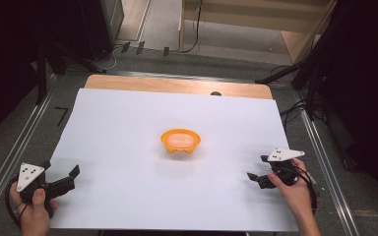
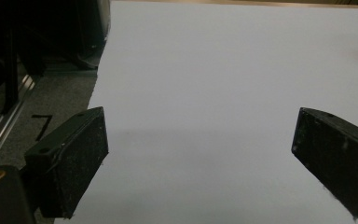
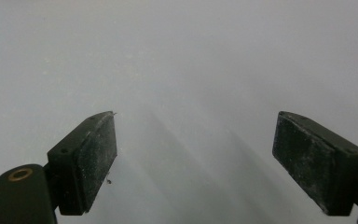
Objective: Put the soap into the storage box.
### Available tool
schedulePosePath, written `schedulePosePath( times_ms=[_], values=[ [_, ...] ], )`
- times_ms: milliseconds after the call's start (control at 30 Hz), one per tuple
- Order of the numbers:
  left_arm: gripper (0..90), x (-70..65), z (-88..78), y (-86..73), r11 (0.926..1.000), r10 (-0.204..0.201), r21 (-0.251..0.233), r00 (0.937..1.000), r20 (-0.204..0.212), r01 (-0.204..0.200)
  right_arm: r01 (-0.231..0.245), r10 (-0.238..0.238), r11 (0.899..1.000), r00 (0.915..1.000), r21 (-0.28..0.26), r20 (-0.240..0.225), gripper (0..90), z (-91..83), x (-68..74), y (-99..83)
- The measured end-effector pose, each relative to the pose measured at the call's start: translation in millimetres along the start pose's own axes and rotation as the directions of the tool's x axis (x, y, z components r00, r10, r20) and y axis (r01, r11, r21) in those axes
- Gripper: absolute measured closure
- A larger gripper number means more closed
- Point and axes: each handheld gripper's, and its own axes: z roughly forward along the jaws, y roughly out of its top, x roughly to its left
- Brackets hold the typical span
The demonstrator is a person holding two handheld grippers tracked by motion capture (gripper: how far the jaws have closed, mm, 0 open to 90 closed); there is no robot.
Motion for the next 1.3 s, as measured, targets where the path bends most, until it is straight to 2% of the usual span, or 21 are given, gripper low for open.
schedulePosePath(
  times_ms=[267, 467, 600, 700, 800, 867, 1000, 1100, 1133, 1200, 1300],
  values=[
    [4.4, 0.1, 0.1, 0.1, 1.0000, 0.001, 0.001, 1.0000, 0.002, -0.001, -0.044, 0.046, 0.996, 0.9987, -0.075, 0.021, 14.1, -7.4, -1.3, -20.5],
    [4.4, -0.5, 0.0, 0.0, 1.0000, 0.005, 0.003, 1.0000, -0.007, -0.005, -0.089, 0.095, 0.984, 0.9948, -0.155, 0.037, 14.1, -19.3, -4.0, -39.3],
    [4.4, -0.8, -0.4, -0.3, 1.0000, 0.003, -0.002, 0.9999, -0.012, -0.003, -0.111, 0.119, 0.978, 0.9923, -0.175, 0.036, 14.1, -27.3, -5.6, -53.3],
    [4.4, -0.8, -0.4, -0.3, 1.0000, 0.000, -0.006, 0.9999, -0.013, 0.000, -0.137, 0.149, 0.964, 0.9881, -0.228, 0.038, 14.1, -41.4, -6.1, -64.8],
    [4.4, -0.2, -0.7, -0.4, 1.0000, -0.003, -0.009, 1.0000, -0.008, 0.003, -0.151, 0.173, 0.954, 0.9831, -0.257, 0.061, 14.1, -50.5, -6.0, -73.9],
    [4.4, 0.3, -0.9, -0.4, 1.0000, -0.005, -0.008, 1.0000, -0.004, 0.005, -0.171, 0.196, 0.944, 0.9784, -0.282, 0.065, 14.1, -56.9, -6.3, -81.4],
    [4.4, 0.8, -1.5, -0.8, 0.9999, -0.008, -0.015, 1.0000, -0.001, 0.008, -0.213, 0.244, 0.913, 0.9686, -0.349, 0.048, 14.1, -68.0, -6.0, -93.5],
    [4.4, 0.8, -2.0, -0.8, 0.9998, -0.013, -0.018, 0.9999, -0.003, 0.013, -0.238, 0.272, 0.882, 0.9619, -0.406, 0.026, 14.2, -73.6, -5.3, -100.0],
    [4.4, 0.8, -2.1, -0.9, 0.9998, -0.013, -0.017, 0.9999, -0.003, 0.013, -0.249, 0.282, 0.875, 0.9592, -0.414, 0.020, 14.2, -74.3, -5.5, -101.5],
    [4.4, 0.5, -2.2, -0.9, 0.9998, -0.012, -0.018, 0.9999, -0.007, 0.012, -0.258, 0.290, 0.870, 0.9570, -0.420, 0.013, 14.2, -74.5, -6.6, -102.5],
    [4.4, 0.5, -1.7, -0.8, 0.9998, -0.010, -0.016, 0.9999, -0.007, 0.010, -0.267, 0.300, 0.871, 0.9537, -0.413, 0.017, 14.1, -73.8, -7.3, -102.3]
  ],
)
